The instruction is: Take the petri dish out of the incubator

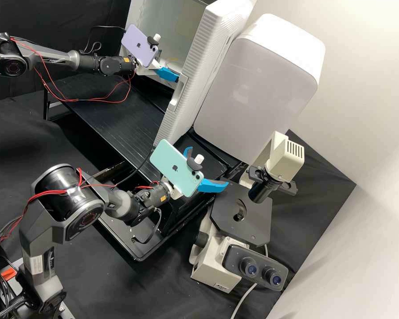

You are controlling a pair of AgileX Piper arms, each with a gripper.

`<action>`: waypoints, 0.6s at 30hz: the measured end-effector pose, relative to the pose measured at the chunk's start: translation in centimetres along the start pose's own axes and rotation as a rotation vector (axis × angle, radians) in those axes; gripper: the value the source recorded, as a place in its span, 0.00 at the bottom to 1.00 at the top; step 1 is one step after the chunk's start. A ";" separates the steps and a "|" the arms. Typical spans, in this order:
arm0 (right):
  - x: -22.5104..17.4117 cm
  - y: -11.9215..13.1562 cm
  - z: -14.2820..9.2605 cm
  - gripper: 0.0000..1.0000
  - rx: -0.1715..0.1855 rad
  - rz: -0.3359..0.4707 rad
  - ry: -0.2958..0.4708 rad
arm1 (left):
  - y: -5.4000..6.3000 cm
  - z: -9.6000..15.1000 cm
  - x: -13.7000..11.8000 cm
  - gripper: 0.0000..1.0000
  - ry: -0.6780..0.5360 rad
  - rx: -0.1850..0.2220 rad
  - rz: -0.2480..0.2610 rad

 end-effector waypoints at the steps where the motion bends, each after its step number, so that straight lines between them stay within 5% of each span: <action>1: 0.0 0.0 0.0 1.00 0.000 0.000 0.000 | 0.0 0.0 0.0 1.00 0.001 0.003 0.001; 2: 0.0 0.0 0.0 1.00 0.000 0.000 0.000 | 0.0 0.0 0.0 1.00 0.001 0.004 0.001; 3: 0.0 0.0 0.0 1.00 0.000 0.000 0.000 | 0.0 0.0 0.0 0.00 0.001 0.006 0.001; 18: 0.0 0.0 0.0 1.00 0.000 0.000 0.000 | -0.3 0.0 0.5 0.00 0.016 0.010 0.011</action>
